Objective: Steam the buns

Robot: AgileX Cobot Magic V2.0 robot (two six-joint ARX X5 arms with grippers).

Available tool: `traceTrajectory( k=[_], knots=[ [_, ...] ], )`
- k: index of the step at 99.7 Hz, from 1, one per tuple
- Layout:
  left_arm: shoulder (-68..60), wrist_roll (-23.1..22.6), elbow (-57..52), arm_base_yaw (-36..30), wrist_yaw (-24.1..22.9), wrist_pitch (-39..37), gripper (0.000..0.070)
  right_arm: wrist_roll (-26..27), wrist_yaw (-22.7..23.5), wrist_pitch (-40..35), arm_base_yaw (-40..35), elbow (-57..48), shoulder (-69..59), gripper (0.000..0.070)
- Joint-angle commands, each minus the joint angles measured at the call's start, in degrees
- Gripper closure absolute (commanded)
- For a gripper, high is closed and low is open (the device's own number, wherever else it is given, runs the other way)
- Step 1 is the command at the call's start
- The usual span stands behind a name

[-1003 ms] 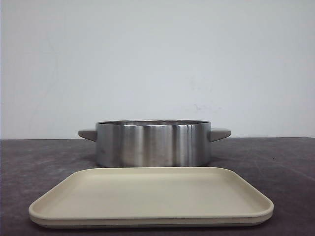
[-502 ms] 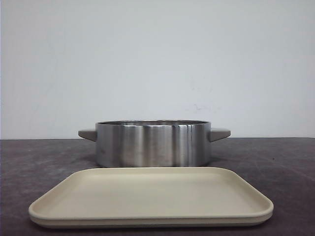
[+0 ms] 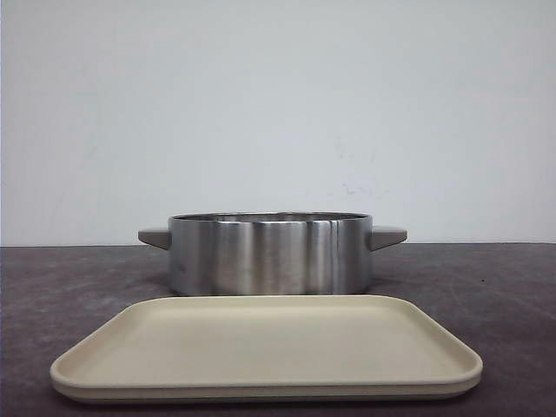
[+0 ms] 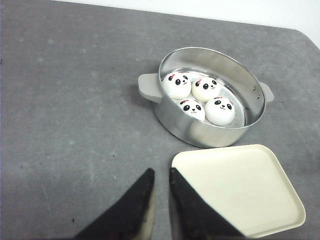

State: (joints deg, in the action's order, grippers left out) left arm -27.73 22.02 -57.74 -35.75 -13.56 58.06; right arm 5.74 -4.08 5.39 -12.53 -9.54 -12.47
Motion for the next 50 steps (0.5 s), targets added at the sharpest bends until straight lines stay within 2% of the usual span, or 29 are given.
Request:
traceTrajectory(
  k=[1, 17, 35, 50],
  knots=[
    [-0.2, 0.1, -0.8, -0.4, -0.2, -0.6, 0.07, -0.6, 0.2, 0.7, 1.2, 2.7, 2.0, 0.0687],
    [-0.2, 0.1, -0.8, -0.4, -0.2, -0.6, 0.07, -0.6, 0.1, 0.5, 3.2, 8.7, 7.9, 0.0687],
    [-0.2, 0.1, -0.8, -0.4, -0.2, -0.6, 0.07, -0.7, -0.5, -10.2, 3.3, 8.9, 12.4, 0.0687],
    [-0.2, 0.1, -0.8, -0.4, -0.2, -0.6, 0.07, -0.8, 0.2, -15.5, 3.3, 8.9, 12.3, 0.0687]
  ],
)
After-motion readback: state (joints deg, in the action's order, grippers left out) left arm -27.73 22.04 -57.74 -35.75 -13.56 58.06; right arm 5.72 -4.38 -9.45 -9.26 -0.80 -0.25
